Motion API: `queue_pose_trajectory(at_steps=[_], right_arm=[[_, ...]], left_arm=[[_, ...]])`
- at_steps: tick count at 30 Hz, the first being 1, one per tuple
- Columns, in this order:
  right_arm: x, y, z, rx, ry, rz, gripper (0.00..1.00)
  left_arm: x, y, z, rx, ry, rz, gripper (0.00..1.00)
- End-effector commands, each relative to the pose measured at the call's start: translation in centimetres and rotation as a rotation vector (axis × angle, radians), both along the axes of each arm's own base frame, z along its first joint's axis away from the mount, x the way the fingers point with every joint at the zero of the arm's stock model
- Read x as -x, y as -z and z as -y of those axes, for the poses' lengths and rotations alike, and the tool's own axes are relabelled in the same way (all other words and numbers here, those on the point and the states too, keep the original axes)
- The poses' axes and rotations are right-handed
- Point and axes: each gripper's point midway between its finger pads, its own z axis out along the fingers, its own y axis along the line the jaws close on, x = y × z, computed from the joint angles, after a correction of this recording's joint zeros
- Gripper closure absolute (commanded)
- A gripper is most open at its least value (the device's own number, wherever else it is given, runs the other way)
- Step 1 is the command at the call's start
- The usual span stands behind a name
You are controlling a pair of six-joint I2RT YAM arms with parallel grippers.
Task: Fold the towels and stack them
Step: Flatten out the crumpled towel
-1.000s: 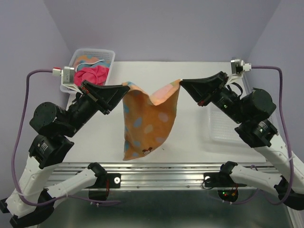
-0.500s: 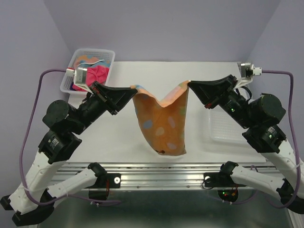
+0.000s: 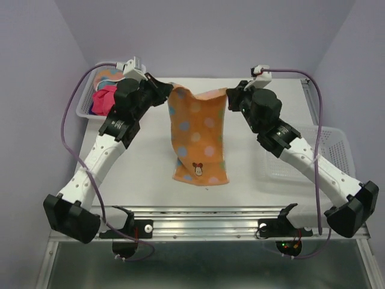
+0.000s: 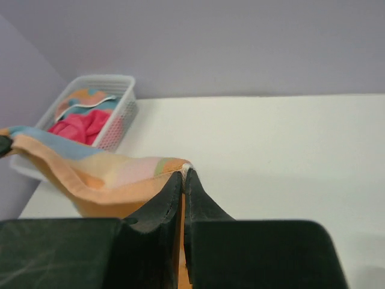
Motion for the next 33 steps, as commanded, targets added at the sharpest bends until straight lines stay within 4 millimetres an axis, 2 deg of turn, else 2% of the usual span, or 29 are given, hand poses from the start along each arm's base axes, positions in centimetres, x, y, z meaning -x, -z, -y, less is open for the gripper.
queue_pose_trajectory(at_steps=[1, 2, 3, 4, 6, 7, 8, 9, 10, 11, 13, 14, 15, 16, 17, 21, 22, 24, 25, 26, 28, 29, 33], right_arm=[[-5.5, -1.2, 2.5, -0.055, 0.042, 0.06, 0.99], [-6.6, -1.4, 2.6, -0.065, 0.042, 0.082, 0.99], [-8.1, -0.6, 3.3, -0.057, 0.058, 0.073, 0.99], [-9.6, 0.9, 2.4, -0.04, 0.019, 0.059, 0.99], [-11.5, 1.7, 2.2, -0.048, 0.007, 0.051, 0.99], [-12.4, 1.9, 2.3, -0.05, -0.01, 0.053, 0.99], [-13.9, 3.4, 2.2, -0.045, -0.009, 0.03, 0.99], [-14.6, 3.7, 2.2, -0.044, -0.013, 0.032, 0.99], [-15.3, 4.1, 1.8, -0.043, -0.036, 0.032, 0.99], [-16.4, 5.8, 1.5, -0.037, -0.038, 0.008, 0.99], [-18.0, 5.9, 1.8, -0.042, -0.036, 0.013, 0.99], [-19.1, 7.5, 1.8, -0.042, -0.033, -0.014, 0.99], [-19.6, 7.5, 2.0, -0.046, -0.031, -0.014, 0.99], [-20.1, 6.9, 2.2, -0.049, -0.039, -0.005, 0.99], [-20.6, 7.8, 2.3, -0.044, -0.037, -0.02, 0.99], [-21.3, 8.0, 2.1, -0.017, -0.04, -0.015, 0.99], [-21.6, 8.8, 2.2, -0.008, -0.039, -0.024, 0.99], [-22.3, 8.7, 2.4, 0.006, -0.024, -0.005, 0.99], [-23.0, 9.8, 2.5, 0.014, -0.022, -0.023, 0.99], [-23.4, 10.2, 2.4, 0.017, -0.024, -0.031, 0.99], [-24.1, 10.0, 2.5, 0.017, -0.024, -0.029, 0.99], [-24.4, 11.3, 2.4, 0.019, -0.024, -0.057, 0.99], [-24.1, 12.6, 1.4, 0.012, -0.077, -0.091, 0.99]], left_arm=[[-3.4, -3.0, -1.2, 0.019, 0.003, 0.151, 1.0], [-4.9, -1.7, -1.3, 0.01, 0.007, 0.136, 1.0], [-5.6, -1.6, -1.4, 0.005, 0.011, 0.147, 1.0], [-7.4, -0.5, -1.7, -0.004, 0.003, 0.142, 1.0], [-8.8, -0.6, -1.4, -0.017, 0.033, 0.163, 1.0], [-10.6, 1.3, -1.3, -0.03, 0.035, 0.13, 1.0], [-11.7, 1.0, -1.5, -0.043, 0.046, 0.146, 1.0], [-12.6, 1.6, -1.5, -0.047, 0.048, 0.137, 1.0], [-14.4, 4.0, -1.3, -0.06, 0.057, 0.099, 1.0], [-15.1, 3.5, -1.0, -0.06, 0.084, 0.119, 1.0], [-16.8, 4.4, -1.0, -0.063, 0.095, 0.113, 1.0], [-18.3, 5.4, -0.5, -0.064, 0.104, 0.102, 1.0], [-19.0, 5.8, -0.4, -0.066, 0.107, 0.098, 1.0], [-19.9, 7.2, -0.3, -0.069, 0.112, 0.075, 1.0], [-20.4, 6.5, -0.1, -0.062, 0.118, 0.093, 1.0], [-21.7, 7.1, 0.2, -0.072, 0.125, 0.137, 1.0], [-22.0, 7.2, 0.3, -0.08, 0.126, 0.151, 1.0], [-23.2, 8.2, 0.4, -0.09, 0.13, 0.152, 1.0], [-23.9, 9.8, 0.4, -0.09, 0.134, 0.128, 1.0], [-24.2, 10.3, 0.5, -0.085, 0.135, 0.121, 1.0], [-24.6, 11.0, 0.6, -0.072, 0.152, 0.108, 1.0], [-24.8, 11.8, 0.8, -0.066, 0.162, 0.094, 1.0], [-24.6, 13.0, 0.6, -0.076, 0.166, 0.074, 1.0]])
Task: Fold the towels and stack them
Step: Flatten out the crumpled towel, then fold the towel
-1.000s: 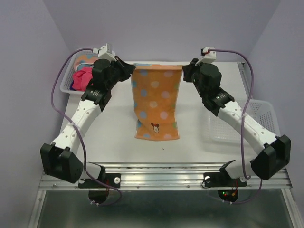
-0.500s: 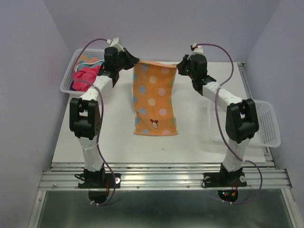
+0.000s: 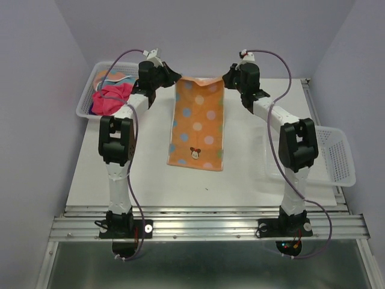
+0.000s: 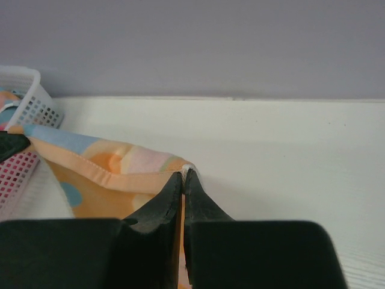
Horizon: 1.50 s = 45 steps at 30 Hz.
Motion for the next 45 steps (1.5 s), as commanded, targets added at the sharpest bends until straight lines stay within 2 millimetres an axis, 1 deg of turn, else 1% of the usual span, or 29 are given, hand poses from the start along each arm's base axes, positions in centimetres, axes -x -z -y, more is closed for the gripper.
queue_pose_trajectory(at_steps=[1, 3, 4, 5, 6, 7, 8, 9, 10, 11, 13, 14, 15, 16, 17, 18, 20, 21, 23, 24, 25, 26, 27, 30, 31, 32, 33, 36, 45], right_arm=[[-0.5, -1.4, -0.3, -0.019, -0.033, 0.038, 0.99], [0.3, -1.5, -0.3, -0.041, -0.035, 0.023, 0.99], [0.9, -0.4, -0.2, -0.044, -0.037, 0.001, 0.99], [1.4, -0.3, -0.2, -0.054, -0.038, -0.006, 0.99], [2.0, -1.1, -0.1, -0.079, -0.036, -0.003, 0.99], [2.6, -1.0, 0.0, -0.091, -0.034, -0.014, 0.99], [3.5, 0.5, 0.1, -0.096, -0.04, -0.047, 0.99], [4.3, 0.0, 0.1, -0.117, -0.047, -0.05, 0.99], [5.2, 1.4, 0.0, -0.119, -0.054, -0.087, 0.99], [5.9, 1.9, 0.0, -0.124, -0.057, -0.107, 0.99], [7.3, 2.5, -0.3, -0.142, -0.06, -0.146, 0.99], [8.3, 2.3, -0.1, -0.148, -0.059, -0.156, 0.99], [9.5, 3.9, -0.1, -0.146, -0.059, -0.198, 0.99], [10.6, 4.5, -0.6, -0.156, -0.065, -0.221, 0.99], [11.6, 3.5, -0.7, -0.165, -0.063, -0.209, 0.99], [13.0, 4.9, -1.2, -0.158, -0.073, -0.242, 0.99], [14.5, 5.1, -1.2, -0.149, -0.059, -0.262, 0.99], [15.6, 4.5, -1.5, -0.152, -0.065, -0.256, 0.99], [17.6, 6.2, -1.5, -0.14, -0.061, -0.301, 0.99], [18.7, 5.6, -2.0, -0.156, -0.076, -0.297, 0.99], [19.4, 6.0, -2.1, -0.16, -0.079, -0.307, 0.99], [20.6, 7.3, -1.9, -0.154, -0.079, -0.335, 0.99], [21.6, 6.9, -2.5, -0.167, -0.096, -0.332, 0.99], [23.6, 8.4, -2.4, -0.163, -0.077, -0.359, 0.99], [24.1, 7.7, -2.4, -0.174, -0.082, -0.345, 0.99], [24.5, 7.9, -2.4, -0.176, -0.081, -0.348, 0.99], [25.1, 8.5, -2.2, -0.178, -0.076, -0.364, 0.99], [26.4, 8.7, -2.1, -0.179, -0.086, -0.373, 0.99], [29.4, 10.2, -2.1, -0.186, -0.125, -0.424, 0.99]], left_arm=[[0.0, -3.1, -0.2, 0.006, 0.024, 0.099, 1.0], [0.8, -2.7, -0.6, -0.001, 0.007, 0.081, 1.0], [1.4, -3.6, -0.8, -0.002, 0.004, 0.093, 1.0], [1.9, -3.5, -0.9, -0.001, 0.002, 0.084, 1.0], [2.7, -2.2, -1.0, -0.004, 0.004, 0.052, 1.0], [3.3, -2.0, -1.0, -0.005, 0.008, 0.043, 1.0], [4.2, -2.6, -0.9, 0.001, 0.017, 0.05, 1.0], [5.1, -0.9, -1.1, -0.006, 0.022, 0.011, 1.0], [5.9, -1.4, -1.2, -0.003, 0.02, 0.014, 1.0], [7.0, 0.5, -1.4, -0.008, 0.018, -0.031, 1.0], [8.4, 1.3, -1.5, 0.004, 0.025, -0.064, 1.0], [9.4, 0.2, -1.4, 0.021, 0.037, -0.045, 1.0], [10.8, 2.2, -1.4, 0.02, 0.041, -0.09, 1.0], [11.4, 2.2, -1.5, 0.022, 0.036, -0.094, 1.0], [12.2, 1.7, -1.6, 0.018, 0.03, -0.082, 1.0], [13.4, 3.3, -1.6, 0.011, 0.03, -0.12, 1.0], [14.8, 3.2, -1.9, 0.01, 0.027, -0.121, 1.0], [16.0, 4.9, -2.1, 0.009, 0.022, -0.166, 1.0], [17.4, 4.7, -2.6, 0.015, 0.006, -0.169, 1.0], [18.4, 6.1, -2.9, 0.013, -0.012, -0.205, 1.0], [19.0, 6.2, -3.0, 0.014, -0.011, -0.209, 1.0], [19.6, 5.5, -3.0, 0.02, -0.012, -0.193, 1.0], [20.7, 6.6, -2.9, 0.014, -0.01, -0.218, 1.0], [22.8, 7.4, -3.1, 0.008, -0.018, -0.234, 1.0], [23.4, 7.6, -3.0, 0.013, -0.019, -0.242, 1.0], [23.9, 7.3, -3.0, 0.016, -0.018, -0.233, 1.0], [24.8, 8.2, -3.1, 0.013, -0.018, -0.255, 1.0], [26.3, 9.1, -3.4, 0.009, -0.029, -0.27, 1.0], [28.5, 10.3, -3.1, 0.007, -0.018, -0.323, 1.0]])
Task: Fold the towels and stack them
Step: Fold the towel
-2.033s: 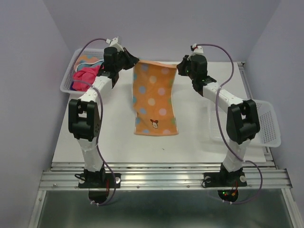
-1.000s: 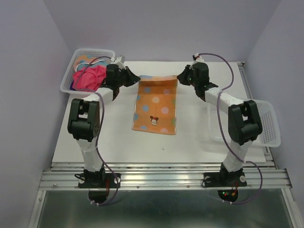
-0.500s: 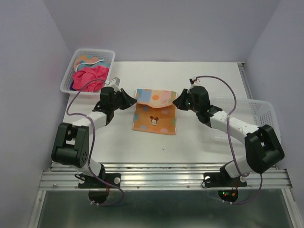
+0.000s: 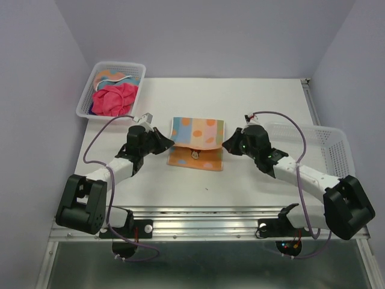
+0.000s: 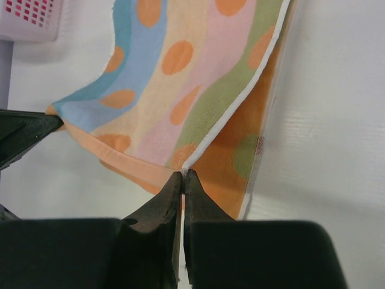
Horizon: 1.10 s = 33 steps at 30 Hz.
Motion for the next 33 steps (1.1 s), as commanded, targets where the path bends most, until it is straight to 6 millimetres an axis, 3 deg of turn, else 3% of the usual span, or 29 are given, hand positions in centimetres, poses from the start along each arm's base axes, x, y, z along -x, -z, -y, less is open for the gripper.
queue_pose_trajectory(at_steps=[1, 10, 15, 18, 19, 20, 22, 25, 26, 29, 30, 32, 33], right_arm=[[1.4, 0.5, -0.3, -0.024, -0.017, -0.015, 0.99], [3.9, 4.0, -0.5, -0.016, -0.06, -0.114, 0.99], [5.0, 7.0, -0.7, -0.018, -0.08, -0.186, 0.99], [5.2, 7.6, -0.9, -0.025, -0.087, -0.206, 0.97], [5.3, 8.0, -0.9, -0.022, -0.086, -0.217, 0.96], [5.4, 8.2, -1.0, -0.02, -0.091, -0.225, 0.92], [5.6, 8.6, -0.9, -0.012, -0.09, -0.238, 0.84], [5.9, 8.8, -0.6, 0.002, -0.087, -0.249, 0.6], [5.9, 8.5, -0.6, 0.002, -0.089, -0.244, 0.45], [5.5, 7.0, -0.6, 0.016, -0.101, -0.208, 0.24], [4.6, 5.9, -0.7, 0.023, -0.097, -0.17, 0.2], [3.7, 5.2, -0.6, 0.047, -0.077, -0.153, 0.06], [2.3, 3.8, -0.5, 0.061, -0.039, -0.115, 0.03]], left_arm=[[0.4, -0.9, 0.0, 0.008, -0.011, 0.023, 1.0], [2.9, 3.3, -0.9, -0.042, -0.02, -0.11, 1.0], [3.4, 5.1, -1.3, -0.075, -0.022, -0.161, 1.0], [3.7, 5.8, -1.3, -0.086, -0.016, -0.189, 0.99], [3.7, 5.8, -1.2, -0.089, -0.01, -0.19, 0.96], [4.0, 6.2, -1.3, -0.1, -0.01, -0.209, 0.84], [4.1, 6.3, -1.5, -0.112, -0.015, -0.216, 0.77], [4.4, 6.4, -2.5, -0.145, -0.06, -0.236, 0.48], [4.6, 6.0, -2.7, -0.149, -0.069, -0.226, 0.35], [4.0, 4.0, -2.7, -0.141, -0.077, -0.182, 0.07], [3.0, 2.7, -2.6, -0.143, -0.08, -0.142, 0.02], [1.9, 1.7, -2.7, -0.155, -0.096, -0.117, 0.01], [0.5, 0.0, -2.5, -0.16, -0.097, -0.073, 0.01]])
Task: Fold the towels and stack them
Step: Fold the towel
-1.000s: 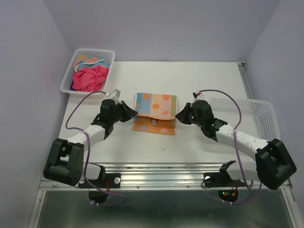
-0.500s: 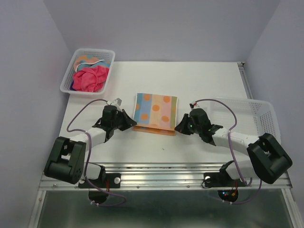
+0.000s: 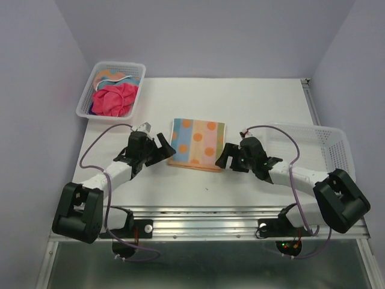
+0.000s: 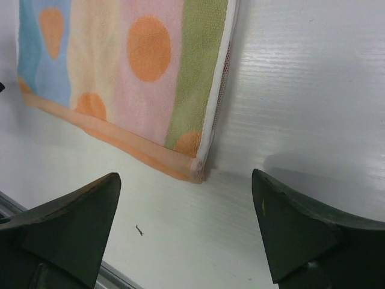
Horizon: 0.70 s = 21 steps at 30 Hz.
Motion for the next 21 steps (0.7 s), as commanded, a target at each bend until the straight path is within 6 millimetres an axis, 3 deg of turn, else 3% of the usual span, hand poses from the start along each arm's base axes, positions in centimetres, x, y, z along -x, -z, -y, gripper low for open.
queue_pose_trajectory(at_steps=[1, 2, 3, 4, 5, 6, 7, 8, 10, 11, 12, 13, 14, 16, 17, 21], right_arm=[[-4.2, -5.3, -0.5, 0.037, 0.051, 0.155, 0.01], [-4.7, -5.4, -0.4, 0.061, 0.054, 0.16, 0.0], [-5.6, -5.1, 0.1, 0.113, 0.066, 0.176, 0.0], [-7.2, -6.8, -0.4, 0.116, 0.077, 0.217, 0.0], [-7.5, -6.6, -0.1, 0.158, 0.084, 0.207, 0.0], [-8.6, -5.9, 0.5, 0.212, 0.118, 0.199, 0.0], [-9.5, -5.9, 0.8, 0.253, 0.116, 0.209, 0.0], [-10.8, -7.3, 0.5, 0.262, 0.118, 0.242, 0.0], [-13.0, -5.8, 1.4, 0.321, 0.122, 0.229, 0.0], [-14.4, -6.6, 1.0, 0.309, 0.115, 0.24, 0.0], [-15.3, -6.3, 1.4, 0.287, 0.095, 0.223, 0.0], [-16.2, -6.2, 1.4, 0.273, 0.089, 0.214, 0.0], [-16.5, -4.2, 1.4, 0.285, 0.069, 0.162, 0.0], [-18.3, -4.6, 1.6, 0.266, 0.057, 0.168, 0.01], [-18.8, -3.6, 1.6, 0.268, 0.045, 0.154, 0.05], [-20.1, -2.3, 1.1, 0.245, -0.017, 0.128, 0.13]], left_arm=[[-4.5, -5.0, 0.1, -0.046, -0.01, 0.146, 0.01], [-5.2, -4.5, 0.2, -0.062, -0.003, 0.129, 0.01], [-6.8, -6.0, 0.6, -0.077, 0.022, 0.176, 0.01], [-7.7, -6.2, 0.8, -0.086, 0.03, 0.184, 0.01], [-8.5, -4.9, 1.0, -0.109, 0.043, 0.15, 0.01], [-9.3, -4.9, 1.4, -0.116, 0.069, 0.155, 0.01], [-11.3, -6.5, 1.9, -0.12, 0.085, 0.204, 0.01], [-12.1, -5.0, 2.1, -0.136, 0.1, 0.165, 0.01], [-14.3, -6.2, 2.9, -0.149, 0.143, 0.203, 0.01], [-14.9, -4.7, 3.0, -0.162, 0.143, 0.166, 0.01], [-16.5, -5.8, 3.1, -0.175, 0.13, 0.19, 0.01], [-17.0, -5.5, 3.1, -0.19, 0.14, 0.184, 0.01], [-17.3, -3.9, 2.9, -0.211, 0.144, 0.15, 0.01], [-18.7, -4.2, 3.3, -0.221, 0.153, 0.162, 0.01], [-18.8, -2.7, 3.3, -0.238, 0.168, 0.125, 0.05], [-19.7, -1.2, 3.2, -0.269, 0.168, 0.09, 0.14]])
